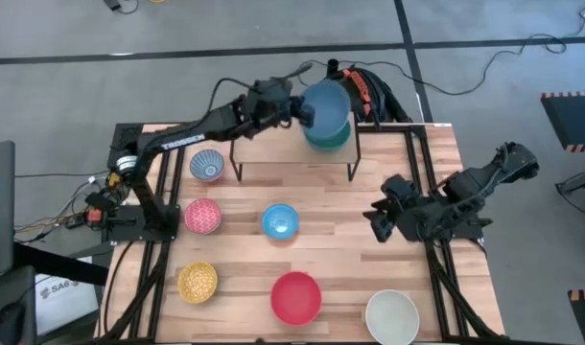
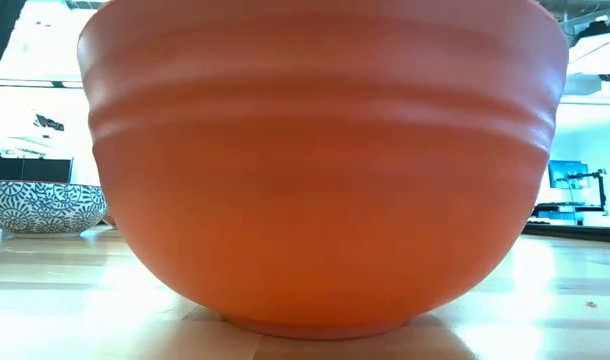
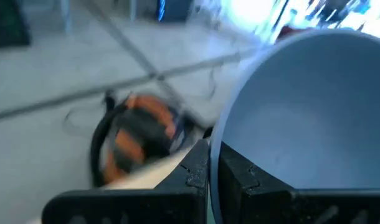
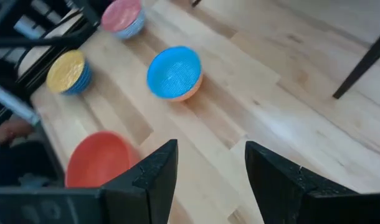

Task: Place and stack bowls onto a shelf
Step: Stack the blue bowl on top of the green bowl on the shelf

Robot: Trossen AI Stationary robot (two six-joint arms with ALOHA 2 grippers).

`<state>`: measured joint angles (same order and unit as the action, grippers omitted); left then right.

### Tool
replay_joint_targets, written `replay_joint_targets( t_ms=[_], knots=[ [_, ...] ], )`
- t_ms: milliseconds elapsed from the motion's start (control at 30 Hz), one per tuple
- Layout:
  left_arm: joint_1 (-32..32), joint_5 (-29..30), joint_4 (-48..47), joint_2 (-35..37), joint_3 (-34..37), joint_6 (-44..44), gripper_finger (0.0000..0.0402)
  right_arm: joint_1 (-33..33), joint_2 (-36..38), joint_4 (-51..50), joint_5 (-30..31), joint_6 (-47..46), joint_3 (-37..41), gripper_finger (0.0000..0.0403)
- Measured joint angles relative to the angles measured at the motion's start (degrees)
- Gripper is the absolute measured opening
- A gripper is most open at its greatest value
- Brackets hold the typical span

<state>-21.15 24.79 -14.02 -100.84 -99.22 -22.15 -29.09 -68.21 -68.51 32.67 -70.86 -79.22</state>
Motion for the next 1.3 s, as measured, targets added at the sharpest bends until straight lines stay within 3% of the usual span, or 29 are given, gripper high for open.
replay_joint_targets(
  t_ms=[567, 767, 967, 1133, 1300],
  knots=[
    [-4.7, -16.8, -7.7, -8.3, -4.9, 9.5, 0.0003, 10.0, 0.1, -0.1, -3.7, -0.7, 0.0, 0.0211],
    [-5.7, -16.1, -7.5, -8.2, -5.3, 11.5, 0.0053, 11.7, 0.1, -0.1, -3.7, -0.3, 0.0, 0.0211],
    [-6.7, -20.1, -7.8, -8.1, -5.8, 9.4, 0.0121, 15.9, 0.1, 0.3, -3.4, 1.9, 0.0, 0.0211],
    [-7.9, -23.1, -15.2, -7.6, -9.4, 6.1, 0.0157, 27.0, 0.1, 5.5, -3.4, 13.4, 0.0, 0.0211],
    [-9.2, -17.1, -19.0, -7.4, -11.6, 7.7, 0.0163, 41.8, -1.1, 23.0, -7.4, 34.6, 0.0, 0.0211]
  ],
)
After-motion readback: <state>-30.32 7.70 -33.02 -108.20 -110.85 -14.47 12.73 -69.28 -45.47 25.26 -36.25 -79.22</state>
